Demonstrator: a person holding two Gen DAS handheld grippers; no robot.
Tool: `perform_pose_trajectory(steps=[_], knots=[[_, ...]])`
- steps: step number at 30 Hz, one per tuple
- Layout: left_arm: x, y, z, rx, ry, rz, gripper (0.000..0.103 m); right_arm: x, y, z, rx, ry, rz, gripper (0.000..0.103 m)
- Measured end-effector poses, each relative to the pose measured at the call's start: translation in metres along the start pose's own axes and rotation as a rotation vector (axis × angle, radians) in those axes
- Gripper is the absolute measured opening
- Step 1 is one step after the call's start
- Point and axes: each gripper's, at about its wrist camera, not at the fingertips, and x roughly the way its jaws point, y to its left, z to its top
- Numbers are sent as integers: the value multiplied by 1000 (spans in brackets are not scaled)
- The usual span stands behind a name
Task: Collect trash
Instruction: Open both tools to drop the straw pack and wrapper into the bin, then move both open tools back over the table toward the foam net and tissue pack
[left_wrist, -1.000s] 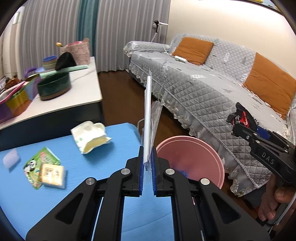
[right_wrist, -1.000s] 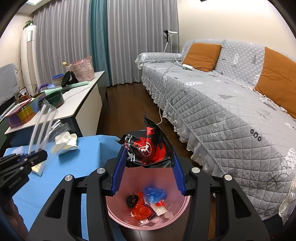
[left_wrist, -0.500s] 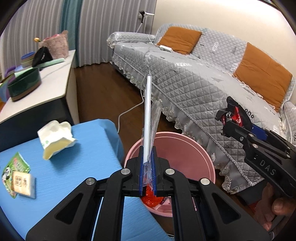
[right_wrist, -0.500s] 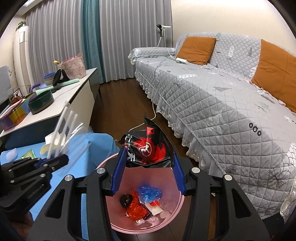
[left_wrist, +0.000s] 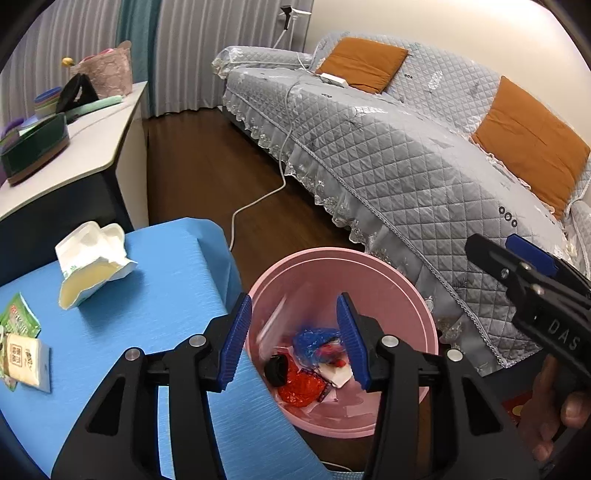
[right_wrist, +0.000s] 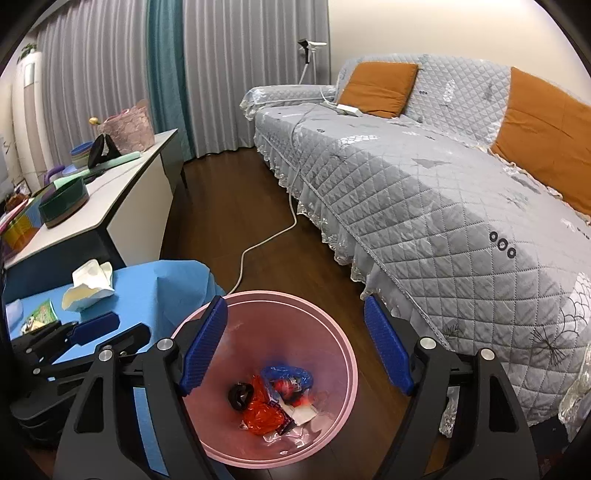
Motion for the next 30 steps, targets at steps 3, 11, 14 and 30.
perform_pose_trajectory(steps=[3,11,14,30], knots=[[-7,4,0,-5,-9,5,47,-4,1,1,6,-9,4,76],[-41,18,-1,-23,-55,27,47,-19,12,5,9,-49,34,75],[-58,30,-4,-36,-76,41,47,-25,20,4,6,-63,57,74],[-157,132,-23,-133,-181,193,47,-52,111,-6,-71,-103,228,73]])
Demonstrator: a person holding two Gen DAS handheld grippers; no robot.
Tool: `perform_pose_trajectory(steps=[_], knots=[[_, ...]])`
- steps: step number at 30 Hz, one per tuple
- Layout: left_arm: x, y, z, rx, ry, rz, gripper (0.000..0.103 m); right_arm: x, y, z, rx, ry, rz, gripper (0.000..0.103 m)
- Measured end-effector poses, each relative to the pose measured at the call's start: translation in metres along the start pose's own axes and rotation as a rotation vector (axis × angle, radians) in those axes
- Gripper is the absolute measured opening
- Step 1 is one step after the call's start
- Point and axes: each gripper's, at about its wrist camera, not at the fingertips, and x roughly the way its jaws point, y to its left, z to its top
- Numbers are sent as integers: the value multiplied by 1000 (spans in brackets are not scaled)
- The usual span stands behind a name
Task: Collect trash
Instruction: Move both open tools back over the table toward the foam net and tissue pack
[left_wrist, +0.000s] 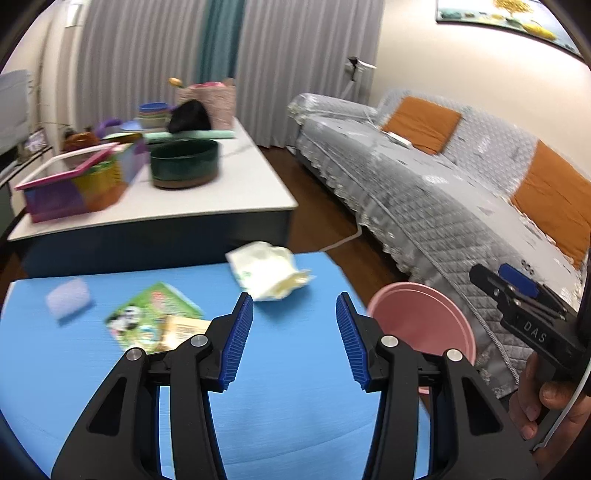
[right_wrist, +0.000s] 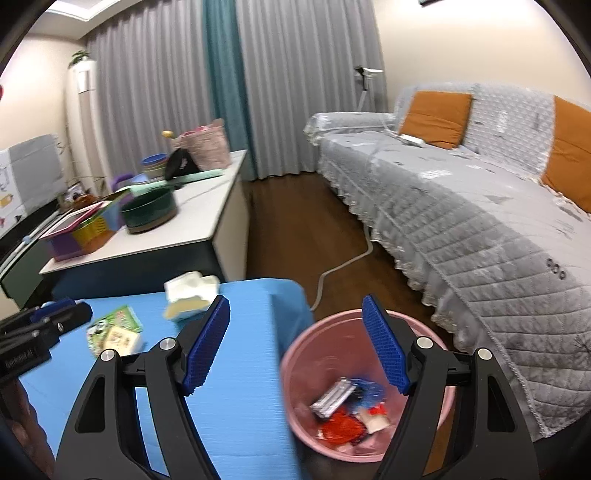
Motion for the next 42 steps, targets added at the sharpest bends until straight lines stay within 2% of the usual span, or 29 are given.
perform_pose_trajectory(steps=[9,17,25,33,38,42], knots=[[-27,86,6,-35,-27,116,46,6,63,-9,-66,-5,101,73],[-29,154,15,-95,-45,204,46,23,99,-19,-69,29,174,73],[-10,208,-10,-201,-23,283,45,48,134,-36,-71,79,228,74],[16,263,-25,-292,-3,369,45,84,165,-54,-91,144,262,85],[32,283,-30,-326,13,394,45,106,183,-64,-99,187,283,88],[44,289,-30,-312,24,405,45,117,201,-70,-113,218,305,92]])
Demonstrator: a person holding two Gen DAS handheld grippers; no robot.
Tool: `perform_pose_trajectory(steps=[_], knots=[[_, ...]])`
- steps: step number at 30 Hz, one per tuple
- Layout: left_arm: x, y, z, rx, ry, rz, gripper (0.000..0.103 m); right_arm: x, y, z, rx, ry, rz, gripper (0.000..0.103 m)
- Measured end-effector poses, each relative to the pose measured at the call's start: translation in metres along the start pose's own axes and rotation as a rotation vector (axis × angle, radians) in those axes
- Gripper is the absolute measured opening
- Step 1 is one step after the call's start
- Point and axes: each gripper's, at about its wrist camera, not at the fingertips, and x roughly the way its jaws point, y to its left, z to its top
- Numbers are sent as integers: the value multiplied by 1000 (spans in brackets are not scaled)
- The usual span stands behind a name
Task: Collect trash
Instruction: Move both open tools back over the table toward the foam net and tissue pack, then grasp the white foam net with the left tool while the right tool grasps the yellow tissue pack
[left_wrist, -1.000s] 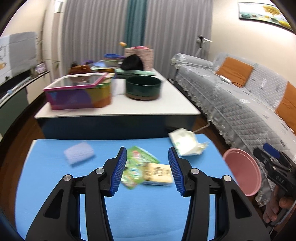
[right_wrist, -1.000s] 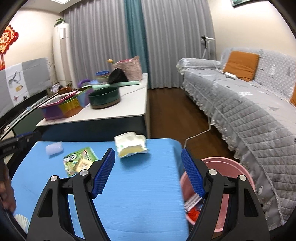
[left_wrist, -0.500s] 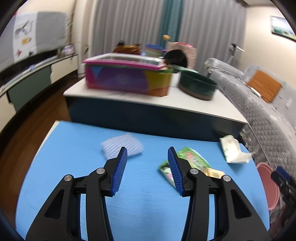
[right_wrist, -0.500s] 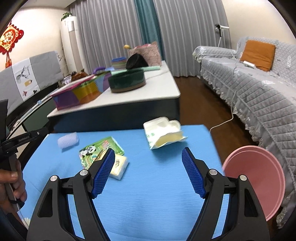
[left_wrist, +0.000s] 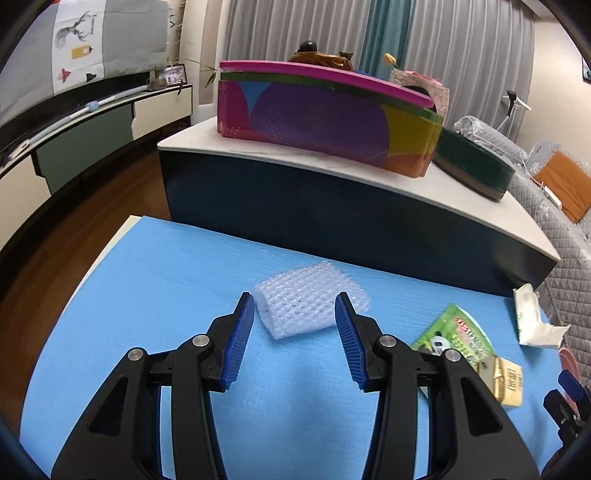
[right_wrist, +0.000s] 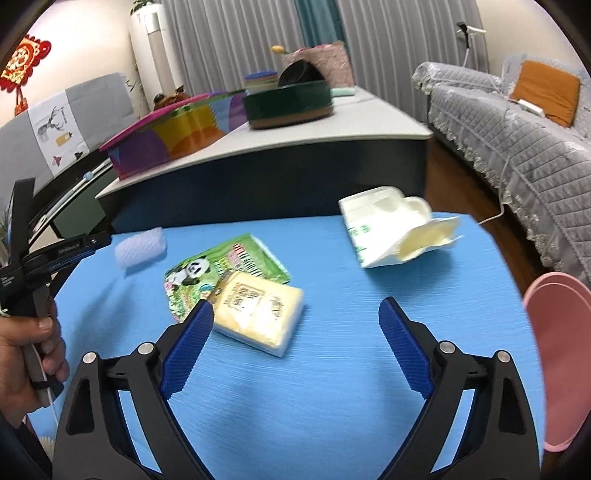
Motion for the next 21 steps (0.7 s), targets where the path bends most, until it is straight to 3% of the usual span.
perform_pose_trajectory(steps=[6,11,21], knots=[[10,1,1,-1,14,5,46,20,17,0,-23,42,7,94],[21,5,6,-35,24,0,53,36,23,2,-42,71,0,96],[41,-1,3,-43,97,0,53,52,26,3,-47,124,-10,96]])
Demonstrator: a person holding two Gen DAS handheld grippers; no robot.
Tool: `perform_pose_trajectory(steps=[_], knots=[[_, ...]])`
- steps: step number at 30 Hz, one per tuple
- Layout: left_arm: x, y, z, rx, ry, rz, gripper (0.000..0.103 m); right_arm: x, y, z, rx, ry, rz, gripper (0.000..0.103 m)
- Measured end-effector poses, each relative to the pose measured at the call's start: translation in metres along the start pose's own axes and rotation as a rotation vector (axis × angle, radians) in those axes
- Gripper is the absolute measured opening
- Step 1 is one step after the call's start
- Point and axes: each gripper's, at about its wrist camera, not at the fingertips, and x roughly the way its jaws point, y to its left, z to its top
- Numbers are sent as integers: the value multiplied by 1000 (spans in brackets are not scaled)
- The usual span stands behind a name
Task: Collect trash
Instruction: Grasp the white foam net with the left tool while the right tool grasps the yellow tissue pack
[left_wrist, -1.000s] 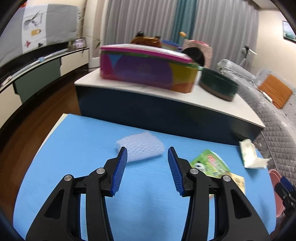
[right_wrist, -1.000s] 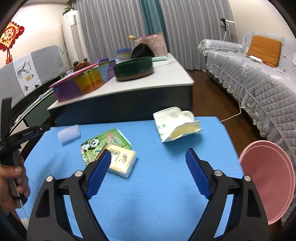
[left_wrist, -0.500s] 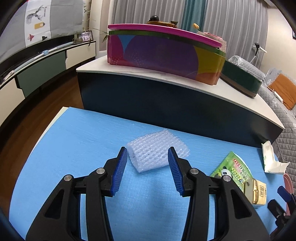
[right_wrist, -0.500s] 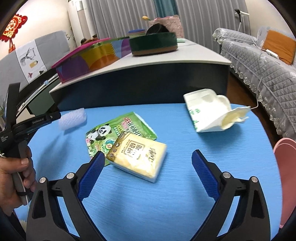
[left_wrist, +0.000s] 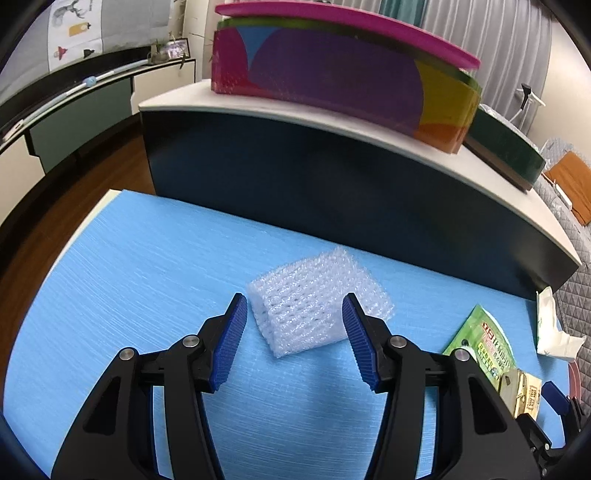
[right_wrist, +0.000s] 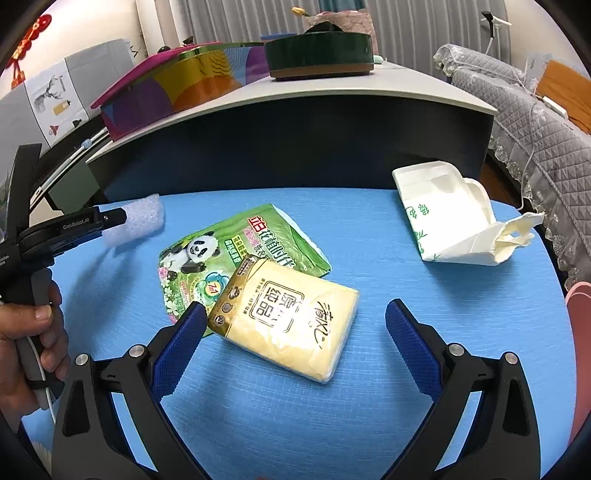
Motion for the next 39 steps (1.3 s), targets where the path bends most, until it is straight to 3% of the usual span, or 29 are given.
perform_pose_trajectory(steps=[4,5,7,11,17,20,22,23,24,31,35,39], knots=[[-1,-3,-1,9,14,-20,36,2,-3,1,10,12,-3,92],[-2,-4,-1,10,13,-24,28,2,-4,1,12,13,-2,87],[-4,-5,-2,16,13,-28,21,2,-4,0,15,12,-7,84],[-15,-9,-3,33,-8,-30,11,-4,-7,0,11,-12,-22,65],[-33,-16,-6,49,-42,-38,7,-14,-16,2,28,-27,-27,31],[-45,-18,-8,55,-61,-43,6,-18,-20,1,38,-27,-20,32],[-49,-15,-7,55,-71,-51,6,-22,-20,1,43,-38,-16,54],[-52,-14,-7,54,-77,-56,6,-24,-20,2,47,-44,-14,80],[-54,-14,-7,54,-82,-59,6,-26,-20,3,55,-54,-10,90],[-69,-10,-6,59,-108,-77,6,-8,-5,10,16,-5,-9,91],[-75,-11,-4,57,-119,-84,6,8,6,9,-36,38,-56,92],[-81,-13,-4,66,-129,-94,6,11,6,6,-55,49,-83,79]])
